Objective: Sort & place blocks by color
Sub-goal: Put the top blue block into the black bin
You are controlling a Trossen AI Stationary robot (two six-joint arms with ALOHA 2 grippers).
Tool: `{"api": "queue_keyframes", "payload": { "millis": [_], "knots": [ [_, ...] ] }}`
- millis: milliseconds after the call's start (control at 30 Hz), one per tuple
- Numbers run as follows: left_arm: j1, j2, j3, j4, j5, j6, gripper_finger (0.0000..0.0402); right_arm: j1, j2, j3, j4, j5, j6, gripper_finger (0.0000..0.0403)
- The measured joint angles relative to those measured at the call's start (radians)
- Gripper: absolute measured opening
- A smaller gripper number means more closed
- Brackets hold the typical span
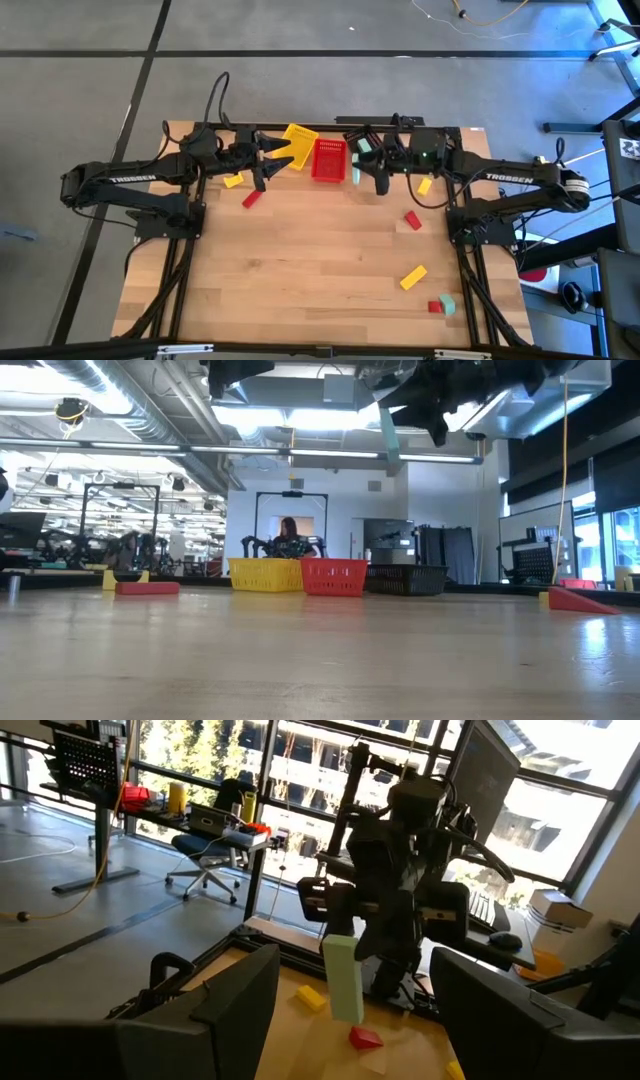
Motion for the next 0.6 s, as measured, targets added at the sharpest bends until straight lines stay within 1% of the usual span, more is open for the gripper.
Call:
{"api": "queue_keyframes", "payload": {
  "millis": [67,167,233,333,400,600],
  "knots": [
    [0.000,0.000,0.000,0.000,-0.001,0.000,0.0252,-0.018,0.019,0.072,-0.100,0.066,-0.038,0.0126],
    [0.000,0.000,0.000,0.000,-0.006,0.000,0.0252,-0.072,0.083,0.206,-0.324,0.175,-0.100,0.0126],
    [0.000,0.000,0.000,0.001,-0.007,0.000,0.0252,-0.118,0.141,0.286,-0.453,0.216,-0.136,0.0126],
    [0.000,0.000,0.000,0.001,-0.007,0.000,0.0252,-0.190,0.234,0.372,-0.577,0.222,-0.169,0.0126],
    [0.000,0.000,0.000,0.001,-0.007,0.000,0.0252,-0.235,0.300,0.394,-0.615,0.222,-0.176,0.0126],
    [0.000,0.000,0.000,0.001,-0.007,0.000,0.0252,-0.352,0.488,0.398,-0.626,0.189,-0.157,0.0126]
  ]
}}
